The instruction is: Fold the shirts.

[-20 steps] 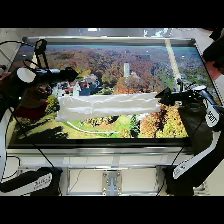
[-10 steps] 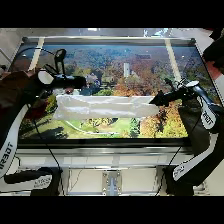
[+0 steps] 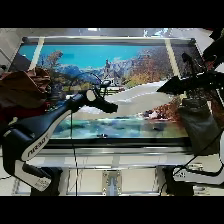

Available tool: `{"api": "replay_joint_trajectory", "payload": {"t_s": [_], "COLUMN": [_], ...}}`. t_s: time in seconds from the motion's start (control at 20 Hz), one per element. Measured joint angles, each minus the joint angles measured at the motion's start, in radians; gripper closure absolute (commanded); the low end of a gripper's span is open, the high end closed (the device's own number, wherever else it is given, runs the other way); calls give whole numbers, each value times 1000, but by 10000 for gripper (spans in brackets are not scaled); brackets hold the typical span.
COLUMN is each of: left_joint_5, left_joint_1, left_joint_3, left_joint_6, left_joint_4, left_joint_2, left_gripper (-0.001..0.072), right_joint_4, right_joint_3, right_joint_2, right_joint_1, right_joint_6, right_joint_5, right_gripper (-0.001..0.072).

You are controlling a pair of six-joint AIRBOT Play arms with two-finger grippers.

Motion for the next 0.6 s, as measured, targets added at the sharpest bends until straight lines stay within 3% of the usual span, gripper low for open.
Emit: {"api": "replay_joint_trajectory", "payload": {"t_s": [0.3, 0.6], "left_joint_5": [55, -37], "left_joint_1": [-24, 246], "left_joint_3": [50, 68], "left_joint_6": [2, 2], "left_joint_4": [-31, 76], "left_joint_2": [26, 340], "left_gripper": [694, 694], "right_joint_4": [-18, -33], "right_joint_3": [21, 68], "right_joint_2": [107, 61], "right_joint_1": [109, 417], "right_joint_6": [97, 143], "right_joint_5": [-6, -315], "right_gripper": [697, 698]}}
